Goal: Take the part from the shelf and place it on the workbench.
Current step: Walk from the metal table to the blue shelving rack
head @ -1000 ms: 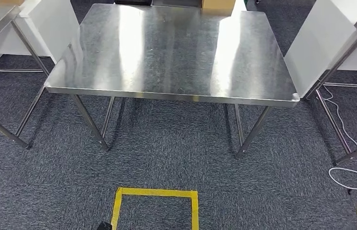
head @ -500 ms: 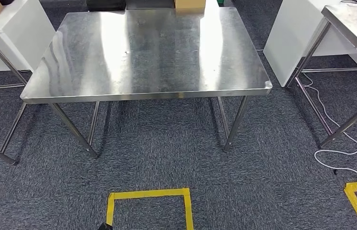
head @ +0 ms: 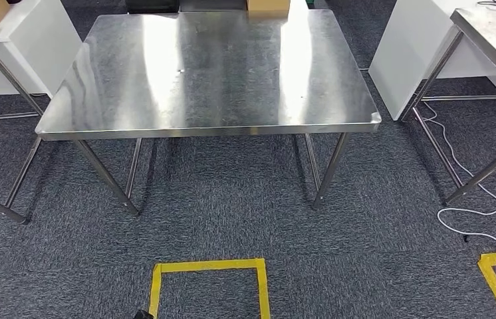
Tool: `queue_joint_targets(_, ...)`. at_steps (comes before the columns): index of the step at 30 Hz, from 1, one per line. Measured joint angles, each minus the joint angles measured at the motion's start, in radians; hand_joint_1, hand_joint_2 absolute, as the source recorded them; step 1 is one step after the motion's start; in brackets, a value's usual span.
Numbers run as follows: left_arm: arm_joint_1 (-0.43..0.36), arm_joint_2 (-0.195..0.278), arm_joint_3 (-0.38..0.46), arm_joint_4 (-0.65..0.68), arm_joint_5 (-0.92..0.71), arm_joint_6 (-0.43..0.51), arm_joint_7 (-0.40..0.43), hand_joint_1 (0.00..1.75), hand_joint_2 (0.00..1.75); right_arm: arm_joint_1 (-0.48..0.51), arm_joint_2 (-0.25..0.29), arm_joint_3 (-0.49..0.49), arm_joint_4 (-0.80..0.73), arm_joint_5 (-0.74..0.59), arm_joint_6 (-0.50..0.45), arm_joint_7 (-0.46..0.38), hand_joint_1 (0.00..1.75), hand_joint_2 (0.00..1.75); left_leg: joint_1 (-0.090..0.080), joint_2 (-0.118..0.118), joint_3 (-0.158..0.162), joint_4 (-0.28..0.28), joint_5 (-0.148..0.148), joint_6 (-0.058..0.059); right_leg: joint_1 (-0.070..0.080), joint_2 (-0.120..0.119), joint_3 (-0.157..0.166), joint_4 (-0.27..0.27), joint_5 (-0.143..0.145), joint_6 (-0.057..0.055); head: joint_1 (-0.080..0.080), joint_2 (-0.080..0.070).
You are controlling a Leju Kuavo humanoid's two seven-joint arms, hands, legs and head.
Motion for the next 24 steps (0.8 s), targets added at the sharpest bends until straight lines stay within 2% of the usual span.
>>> queue_joint_targets(1,0.000,0.000,0.000,0.000,0.000,0.000,0.000,0.00,0.00,0.000,-0.001,0.000,0.000,0.000,0.002,0.000,0.00,0.00,0.004,0.000,-0.010,0.006,0.002,-0.005,-0.007,0.000,0.007,0.001,0.005,0.013,0.000,0.000)
queue_joint_targets(2,0.000,0.000,0.000,0.000,0.000,0.000,0.000,0.00,0.00,0.001,-0.002,0.000,0.000,0.000,0.004,0.000,0.00,0.00,0.011,0.000,-0.021,0.015,0.005,-0.013,-0.015,0.000,0.032,-0.035,0.023,0.031,0.000,0.000)
queue_joint_targets(3,0.000,-0.001,0.000,0.000,0.000,0.000,-0.001,0.00,0.00,0.000,-0.003,0.000,0.000,0.000,0.004,-0.001,0.00,0.00,0.018,0.000,-0.034,0.027,0.005,-0.022,-0.023,-0.001,0.069,-0.098,0.041,0.049,0.001,0.000)
queue_joint_targets(4,0.000,0.000,0.000,0.000,0.000,0.000,-0.001,0.00,0.00,-0.001,-0.002,0.000,0.000,-0.001,0.006,-0.001,0.00,0.00,0.022,0.000,-0.046,0.040,0.006,-0.033,-0.025,0.000,0.101,-0.148,0.053,0.062,0.001,0.000)
queue_joint_targets(5,0.000,0.001,-0.001,-0.001,0.000,0.000,-0.001,0.00,0.00,-0.001,0.001,0.000,0.001,-0.001,0.007,-0.003,0.00,0.00,0.025,0.000,-0.056,0.054,0.005,-0.045,-0.025,0.003,0.117,-0.178,0.063,0.068,0.004,0.000)
queue_joint_targets(6,0.001,0.002,-0.001,-0.002,0.000,0.001,-0.002,0.00,0.00,-0.001,0.002,0.000,0.001,-0.002,0.008,-0.004,0.00,0.00,0.025,-0.002,-0.065,0.067,0.005,-0.054,-0.022,0.006,0.118,-0.185,0.059,0.062,0.007,0.000)
queue_joint_targets(7,0.001,0.002,-0.001,-0.002,0.000,0.001,-0.002,0.00,0.00,-0.001,0.002,0.000,0.001,-0.003,0.009,-0.004,0.00,0.00,0.024,-0.003,-0.069,0.075,0.005,-0.061,-0.017,0.011,0.107,-0.170,0.057,0.049,0.008,0.000)
queue_joint_targets(9,0.002,0.000,-0.001,-0.002,0.000,0.002,-0.003,0.00,0.00,-0.001,0.000,0.000,0.001,-0.004,0.008,-0.004,0.00,0.00,0.030,-0.007,-0.077,0.088,0.004,-0.070,-0.017,0.013,0.091,-0.160,0.056,0.016,0.007,0.000)
queue_joint_targets(10,0.002,0.001,-0.001,-0.002,0.000,0.002,-0.003,0.00,0.00,-0.001,0.001,0.000,0.001,-0.004,0.008,-0.005,0.00,0.00,0.033,-0.011,-0.082,0.100,-0.011,-0.072,-0.016,0.014,0.086,-0.158,0.060,0.003,0.006,0.000)
queue_joint_targets(11,0.002,0.001,-0.001,-0.002,0.000,0.003,-0.004,0.00,0.00,-0.001,0.002,0.000,0.001,-0.005,0.008,-0.005,0.00,0.00,0.034,-0.018,-0.094,0.130,-0.044,-0.073,-0.014,0.014,0.081,-0.157,0.066,-0.010,0.006,0.000)
queue_joint_targets(12,0.002,0.001,-0.001,-0.002,0.001,0.004,-0.004,0.00,0.00,-0.001,0.002,0.000,0.001,-0.005,0.008,-0.005,0.00,0.00,0.032,-0.026,-0.111,0.179,-0.091,-0.071,-0.010,0.014,0.076,-0.157,0.073,-0.021,0.004,0.000)
queue_joint_targets(14,0.003,0.002,-0.002,-0.002,0.001,0.006,-0.004,0.00,0.00,-0.001,0.003,0.000,0.001,-0.006,0.008,-0.005,0.00,0.00,0.024,-0.036,-0.149,0.307,-0.182,-0.063,0.001,0.015,0.062,-0.156,0.087,-0.036,0.003,0.000)
queue_joint_targets(15,0.003,0.003,-0.002,-0.002,0.002,0.006,-0.004,0.00,0.00,-0.001,0.004,0.000,0.001,-0.006,0.008,-0.005,0.00,0.00,0.019,-0.038,-0.157,0.352,-0.204,-0.058,0.008,0.015,0.053,-0.156,0.094,-0.040,0.003,0.000)
queue_joint_targets(16,0.003,0.003,-0.002,-0.002,0.003,0.006,-0.005,0.00,0.00,0.000,0.004,0.000,0.001,-0.006,0.008,-0.005,0.00,0.00,0.014,-0.039,-0.149,0.366,-0.205,-0.049,0.015,0.016,0.046,-0.155,0.100,-0.042,0.003,0.000)
queue_joint_targets(17,0.003,0.003,-0.002,-0.002,0.003,0.006,-0.005,0.00,0.00,0.001,0.004,0.000,0.001,-0.006,0.008,-0.005,0.00,0.00,0.006,-0.040,-0.124,0.346,-0.192,-0.036,0.022,0.018,0.039,-0.155,0.105,-0.044,0.003,0.000)
queue_joint_targets(19,0.002,0.005,-0.002,-0.003,0.004,0.006,-0.007,0.00,0.00,0.000,0.006,0.001,0.001,-0.005,0.007,-0.005,0.00,0.00,-0.012,-0.049,-0.033,0.222,-0.156,0.005,0.031,0.023,0.029,-0.156,0.116,-0.045,0.004,0.000)
queue_joint_targets(20,0.002,0.006,-0.002,-0.003,0.004,0.006,-0.008,0.00,0.00,0.000,0.008,0.001,0.001,-0.005,0.007,-0.005,0.00,0.00,-0.022,-0.051,0.004,0.165,-0.143,0.022,0.033,0.025,0.027,-0.157,0.121,-0.044,0.007,0.000)
queue_joint_targets(21,0.001,0.007,-0.002,-0.004,0.004,0.006,-0.009,0.00,0.00,-0.001,0.010,0.001,0.001,-0.004,0.007,-0.005,0.00,0.00,-0.030,-0.052,0.028,0.127,-0.135,0.035,0.031,0.026,0.025,-0.159,0.127,-0.039,0.010,0.000)
queue_joint_targets(22,0.001,0.009,-0.002,-0.004,0.005,0.007,-0.010,0.00,0.00,-0.001,0.012,0.001,0.001,-0.004,0.006,-0.005,0.00,0.00,-0.036,-0.051,0.034,0.110,-0.134,0.043,0.027,0.026,0.024,-0.162,0.133,-0.033,0.011,0.000)
queue_joint_targets(24,0.001,0.009,-0.002,-0.004,0.007,0.007,-0.011,0.00,0.00,-0.001,0.013,0.003,0.001,-0.004,0.006,-0.005,0.00,0.00,-0.039,-0.047,0.033,0.090,-0.112,0.048,0.026,0.026,0.020,-0.168,0.145,-0.020,0.010,0.000)
